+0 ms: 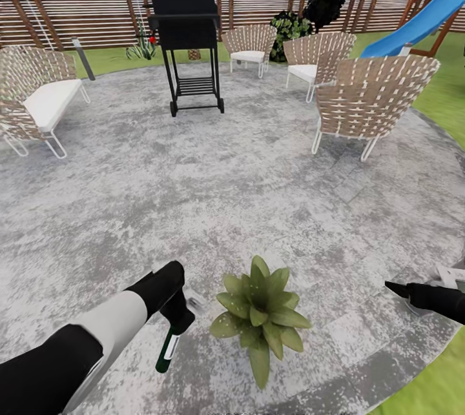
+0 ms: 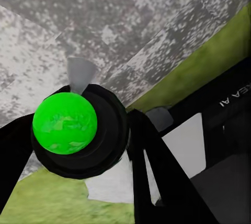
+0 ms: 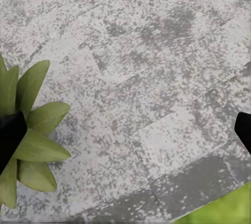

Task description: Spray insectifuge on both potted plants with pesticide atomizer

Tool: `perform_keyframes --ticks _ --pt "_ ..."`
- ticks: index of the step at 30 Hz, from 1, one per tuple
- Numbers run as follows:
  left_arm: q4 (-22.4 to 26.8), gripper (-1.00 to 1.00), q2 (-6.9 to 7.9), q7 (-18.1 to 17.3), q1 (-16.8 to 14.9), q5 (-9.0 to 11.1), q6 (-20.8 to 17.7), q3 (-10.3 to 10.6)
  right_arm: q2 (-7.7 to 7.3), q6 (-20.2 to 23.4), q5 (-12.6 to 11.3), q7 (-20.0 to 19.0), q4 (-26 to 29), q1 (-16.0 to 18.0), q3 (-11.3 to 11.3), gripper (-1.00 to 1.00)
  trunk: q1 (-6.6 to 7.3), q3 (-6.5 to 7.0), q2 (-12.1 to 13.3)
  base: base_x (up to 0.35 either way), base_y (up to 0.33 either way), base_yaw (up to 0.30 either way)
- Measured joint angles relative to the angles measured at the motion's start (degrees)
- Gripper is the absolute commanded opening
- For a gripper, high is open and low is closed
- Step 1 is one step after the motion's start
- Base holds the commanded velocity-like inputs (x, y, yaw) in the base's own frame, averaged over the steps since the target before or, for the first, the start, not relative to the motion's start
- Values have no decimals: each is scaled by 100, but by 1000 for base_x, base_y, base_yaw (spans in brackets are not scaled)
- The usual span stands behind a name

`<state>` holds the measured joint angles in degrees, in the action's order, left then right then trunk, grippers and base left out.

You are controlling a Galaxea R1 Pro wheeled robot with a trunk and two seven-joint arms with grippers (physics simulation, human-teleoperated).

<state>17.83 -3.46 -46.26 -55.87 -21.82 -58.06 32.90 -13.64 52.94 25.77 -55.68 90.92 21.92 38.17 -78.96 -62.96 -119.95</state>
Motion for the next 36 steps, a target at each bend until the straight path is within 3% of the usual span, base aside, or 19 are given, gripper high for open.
perform_keyframes --ticks 2,7,14,26,36 --pt "15 -100 -14 -2 -10 146 -3 -4 -4 -5 4 -4 1 0 -2 100 -1 -4 0 -238 -195 22" --pt "20 -100 -16 1 -11 203 0 1 -7 -11 5 -6 -3 0 0 100 -1 -6 0 -273 -176 6" --pt "22 -100 -18 0 -9 212 -10 3 -6 -14 6 -7 -3 0 0 100 0 -11 0 -238 -110 59" --pt "22 -100 -34 -2 -14 221 -11 0 -6 -22 6 -7 -7 0 -2 100 2 -51 0 -23 -28 169" --pt "23 -100 -193 2 -50 212 -7 0 -7 -19 13 -7 -6 0 0 100 1 -57 0 -97 -281 14"
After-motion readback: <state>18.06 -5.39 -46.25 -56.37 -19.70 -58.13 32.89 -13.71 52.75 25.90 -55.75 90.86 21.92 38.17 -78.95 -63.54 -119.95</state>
